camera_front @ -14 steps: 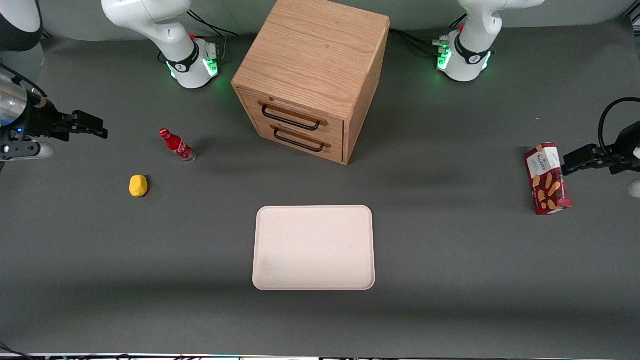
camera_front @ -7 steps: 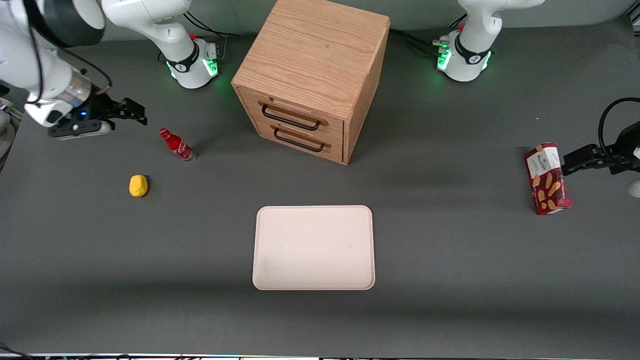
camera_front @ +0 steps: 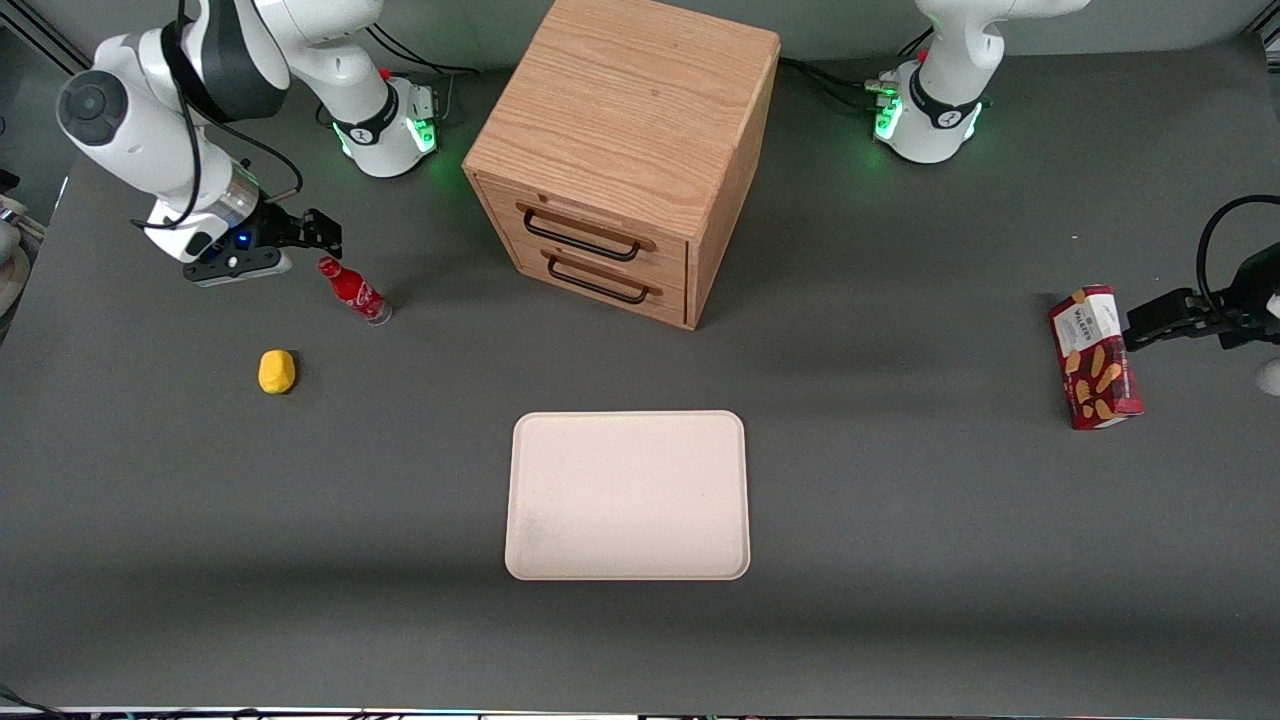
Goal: Place coke bottle on tray
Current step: 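Lower the open right gripper around the bottle and close it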
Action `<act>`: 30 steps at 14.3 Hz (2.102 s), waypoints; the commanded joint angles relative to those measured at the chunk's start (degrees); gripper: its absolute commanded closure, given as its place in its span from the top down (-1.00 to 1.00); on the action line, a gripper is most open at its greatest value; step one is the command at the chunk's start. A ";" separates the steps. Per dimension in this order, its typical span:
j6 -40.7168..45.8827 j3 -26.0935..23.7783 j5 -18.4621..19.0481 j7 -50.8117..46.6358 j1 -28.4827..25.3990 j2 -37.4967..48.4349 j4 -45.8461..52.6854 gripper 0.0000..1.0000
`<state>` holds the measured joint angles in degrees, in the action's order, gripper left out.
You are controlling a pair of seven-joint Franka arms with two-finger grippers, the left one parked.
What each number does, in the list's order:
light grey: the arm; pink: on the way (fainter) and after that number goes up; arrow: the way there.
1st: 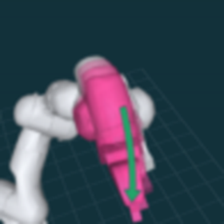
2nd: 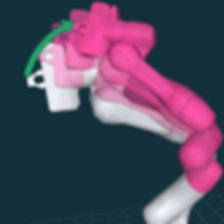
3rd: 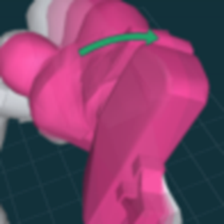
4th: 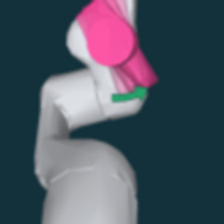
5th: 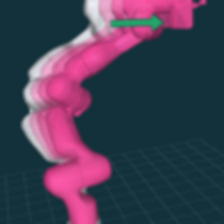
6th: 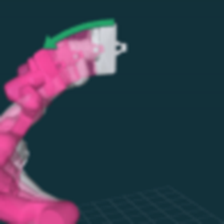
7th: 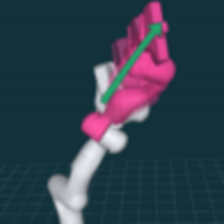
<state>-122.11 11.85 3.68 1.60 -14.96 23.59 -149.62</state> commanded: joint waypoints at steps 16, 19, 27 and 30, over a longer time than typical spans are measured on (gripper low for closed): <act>-10.52 0.19 1.95 -1.08 -0.16 -6.19 -6.03 0.91; -9.73 0.19 1.95 -1.08 -0.16 -6.10 -6.03 0.42; -8.59 0.19 2.03 -0.99 -0.24 -6.10 -5.86 -0.96; -8.41 0.19 2.03 -0.90 -0.24 -6.18 -5.51 -1.00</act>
<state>-131.83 11.89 4.75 1.60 -14.90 16.66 -155.12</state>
